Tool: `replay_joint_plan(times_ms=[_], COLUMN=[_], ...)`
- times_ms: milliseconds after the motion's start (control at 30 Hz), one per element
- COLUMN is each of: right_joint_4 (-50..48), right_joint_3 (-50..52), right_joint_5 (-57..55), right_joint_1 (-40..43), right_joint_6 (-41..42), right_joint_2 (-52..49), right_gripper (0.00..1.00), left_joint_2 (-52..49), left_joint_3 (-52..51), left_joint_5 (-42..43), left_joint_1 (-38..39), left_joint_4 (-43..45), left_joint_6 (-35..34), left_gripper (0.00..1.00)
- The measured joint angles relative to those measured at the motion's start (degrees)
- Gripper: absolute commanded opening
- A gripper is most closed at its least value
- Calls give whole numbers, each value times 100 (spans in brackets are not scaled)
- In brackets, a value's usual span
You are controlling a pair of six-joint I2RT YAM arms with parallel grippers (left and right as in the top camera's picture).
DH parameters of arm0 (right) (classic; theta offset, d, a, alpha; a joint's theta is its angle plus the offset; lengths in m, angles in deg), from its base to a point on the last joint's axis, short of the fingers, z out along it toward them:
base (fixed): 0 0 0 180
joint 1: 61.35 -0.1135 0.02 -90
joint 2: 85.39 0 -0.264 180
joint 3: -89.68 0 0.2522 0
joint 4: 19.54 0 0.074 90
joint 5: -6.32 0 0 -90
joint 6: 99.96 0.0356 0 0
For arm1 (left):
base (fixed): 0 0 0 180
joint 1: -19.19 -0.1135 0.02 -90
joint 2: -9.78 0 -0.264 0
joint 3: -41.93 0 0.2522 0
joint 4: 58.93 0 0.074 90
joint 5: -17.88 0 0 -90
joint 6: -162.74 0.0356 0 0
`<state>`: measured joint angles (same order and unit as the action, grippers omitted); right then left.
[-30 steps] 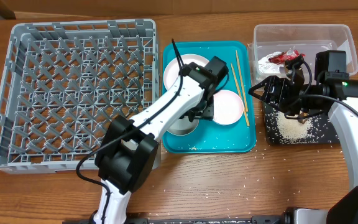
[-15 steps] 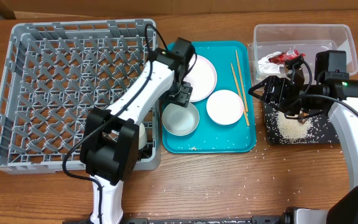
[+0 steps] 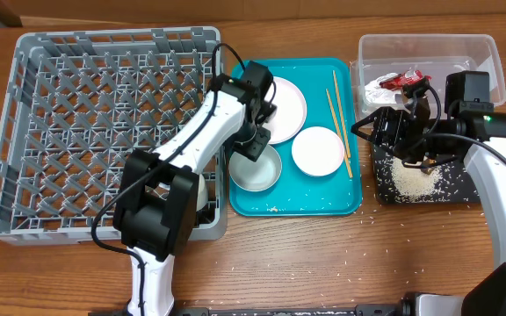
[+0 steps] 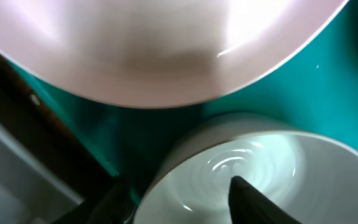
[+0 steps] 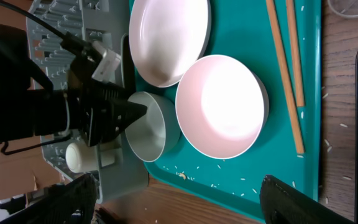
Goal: Sort waste into correct bins and load items into the dishwasher
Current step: 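Lift the small white bowl with the left gripper toward the rack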
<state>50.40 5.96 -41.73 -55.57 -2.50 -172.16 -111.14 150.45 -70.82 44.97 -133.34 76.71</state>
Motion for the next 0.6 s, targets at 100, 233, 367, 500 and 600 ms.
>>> replay_joint_plan(times_ms=[100,233,367,500,600], right_joint_4=[-2,13,39,37,22], right_joint_3=[0,0,0,0,0], right_joint_5=[-4,-48,-66,-85,-87], right_joint_1=[0,2,0,0,0], right_joint_6=[-2,0,0,0,0], right_joint_2=[0,0,0,0,0], right_gripper=[85,85,85,85,85], left_joint_2=[-4,-13,-13,-17,-24], left_joint_3=[-157,-177,-175,31,643], left_joint_5=[0,9,63,111,109], left_joint_1=[4,0,0,-7,-15], left_joint_4=[7,87,72,-481,-1145], left_joint_6=[81,103,101,96,96], left_gripper=[27,4,4,4,4])
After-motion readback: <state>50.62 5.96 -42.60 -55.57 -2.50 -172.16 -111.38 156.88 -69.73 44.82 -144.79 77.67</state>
